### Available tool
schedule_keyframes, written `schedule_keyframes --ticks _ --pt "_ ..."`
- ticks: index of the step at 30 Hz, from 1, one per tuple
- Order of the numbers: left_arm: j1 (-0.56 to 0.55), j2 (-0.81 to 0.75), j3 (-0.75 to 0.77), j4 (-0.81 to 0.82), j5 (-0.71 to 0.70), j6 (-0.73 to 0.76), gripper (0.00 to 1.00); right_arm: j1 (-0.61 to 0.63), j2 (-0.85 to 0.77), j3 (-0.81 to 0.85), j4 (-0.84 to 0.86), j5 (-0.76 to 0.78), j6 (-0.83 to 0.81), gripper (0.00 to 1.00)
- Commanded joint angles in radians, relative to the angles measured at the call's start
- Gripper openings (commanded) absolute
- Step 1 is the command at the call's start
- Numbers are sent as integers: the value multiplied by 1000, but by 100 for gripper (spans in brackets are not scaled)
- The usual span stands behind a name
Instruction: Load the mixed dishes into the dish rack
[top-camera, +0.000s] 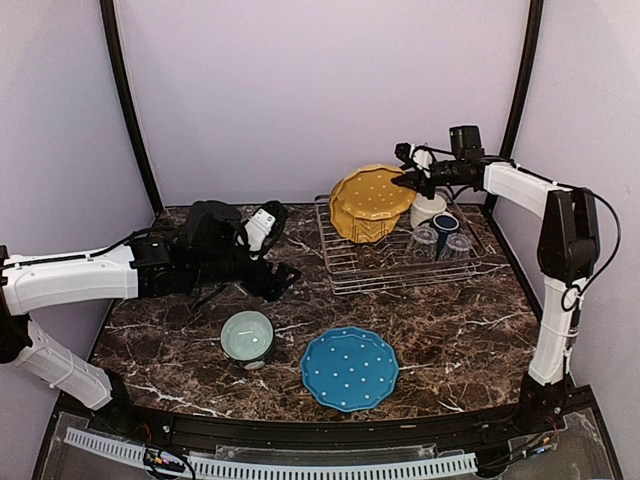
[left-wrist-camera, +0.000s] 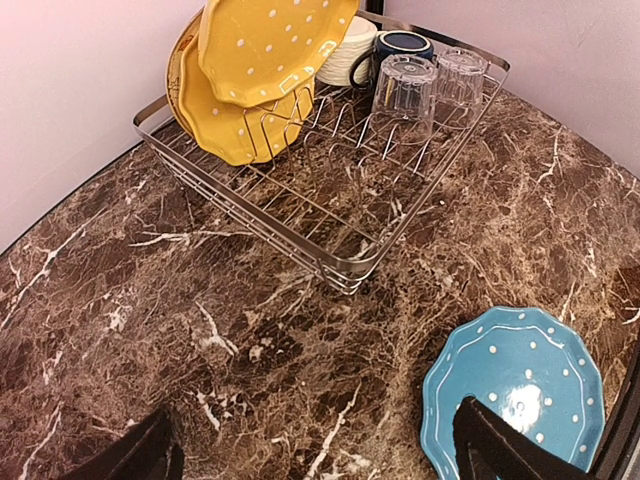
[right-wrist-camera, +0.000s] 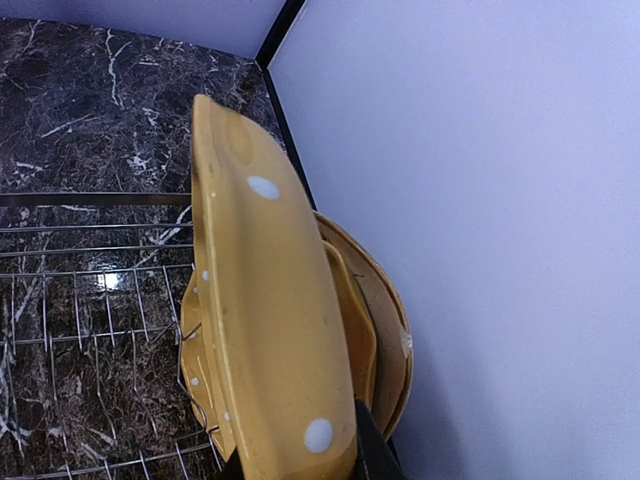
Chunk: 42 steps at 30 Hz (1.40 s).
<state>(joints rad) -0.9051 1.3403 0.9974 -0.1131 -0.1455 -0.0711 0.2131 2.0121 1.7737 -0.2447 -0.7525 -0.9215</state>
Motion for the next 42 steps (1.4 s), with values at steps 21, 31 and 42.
schedule_keyframes --ticks 21,31,42 --pt "3 -22 -17 -34 -16 0 93 -8 158 99 17 -23 -32 2" --pt "3 -17 -17 -41 -22 2 93 -8 159 131 21 -6 29 27" --pt "3 8 -13 -61 -19 6 93 -8 92 86 62 34 85 44"
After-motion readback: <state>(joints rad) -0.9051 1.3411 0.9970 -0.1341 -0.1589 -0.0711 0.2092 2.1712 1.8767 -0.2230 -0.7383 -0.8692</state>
